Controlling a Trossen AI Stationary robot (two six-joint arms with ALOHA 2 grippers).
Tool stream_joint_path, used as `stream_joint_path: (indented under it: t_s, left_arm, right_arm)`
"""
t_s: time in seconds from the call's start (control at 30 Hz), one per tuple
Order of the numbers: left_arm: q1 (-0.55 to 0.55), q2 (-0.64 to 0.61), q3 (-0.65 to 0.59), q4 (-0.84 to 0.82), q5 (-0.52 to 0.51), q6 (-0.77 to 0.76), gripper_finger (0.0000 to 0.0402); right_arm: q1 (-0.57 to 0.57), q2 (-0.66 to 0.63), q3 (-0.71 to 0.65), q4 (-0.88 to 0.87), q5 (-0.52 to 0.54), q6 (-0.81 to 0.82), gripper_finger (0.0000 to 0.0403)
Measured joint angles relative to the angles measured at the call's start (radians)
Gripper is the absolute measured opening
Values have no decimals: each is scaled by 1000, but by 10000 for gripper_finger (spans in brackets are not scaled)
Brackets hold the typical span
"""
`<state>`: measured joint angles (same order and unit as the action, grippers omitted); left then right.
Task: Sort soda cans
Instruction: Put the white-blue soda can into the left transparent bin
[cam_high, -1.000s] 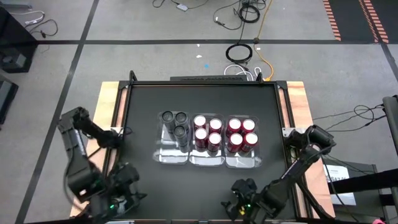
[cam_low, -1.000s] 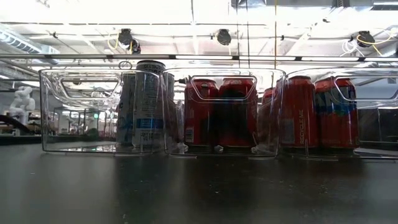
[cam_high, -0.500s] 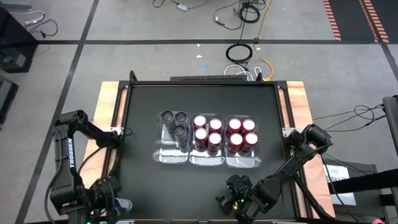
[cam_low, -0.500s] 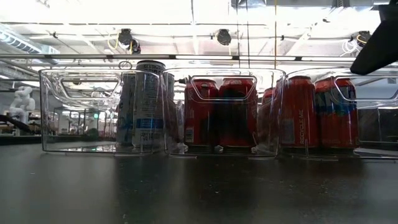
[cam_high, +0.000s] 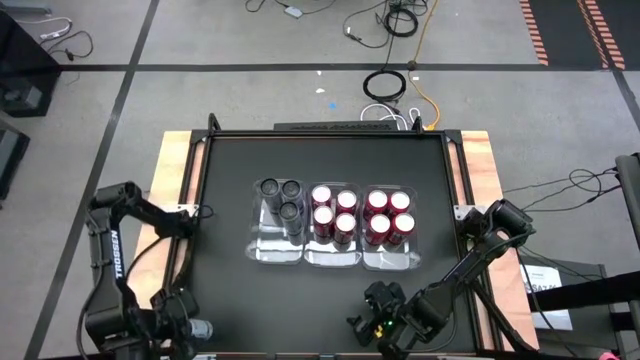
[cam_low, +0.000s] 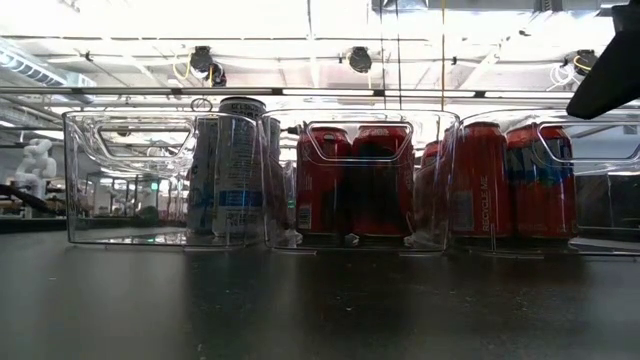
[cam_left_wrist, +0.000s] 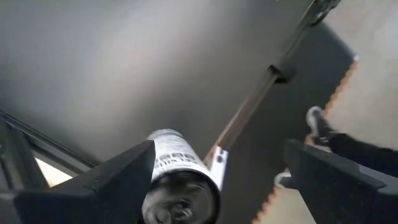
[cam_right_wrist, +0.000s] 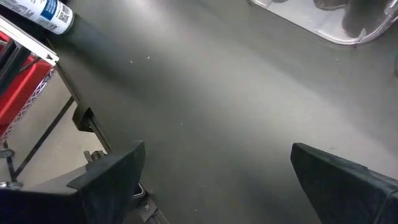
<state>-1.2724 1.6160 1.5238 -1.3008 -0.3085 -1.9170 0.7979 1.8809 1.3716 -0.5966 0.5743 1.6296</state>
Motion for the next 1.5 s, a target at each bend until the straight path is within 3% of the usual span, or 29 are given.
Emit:
stream_joint_path:
  t_s: [0.4, 0.63, 1.07, 1.27, 1.5]
  left_arm:
    - [1, 58, 0, -81, 75, 46, 364]
    - [0, 71, 0, -73, 151, 48, 364]
    - [-2, 71, -1, -49, 191, 74, 364]
    - [-14, 71, -89, 48, 323, 72, 364]
    - [-8, 71, -119, 64, 325, 68, 364]
  right_arm:
    - [0, 0, 0, 36, 0, 0, 396]
    - [0, 0, 0, 48, 0, 0, 396]
    - [0, -1, 0, 48, 0, 0, 396]
    - [0, -1, 0, 48, 0, 0, 396]
    - [0, -1, 0, 48, 0, 0, 396]
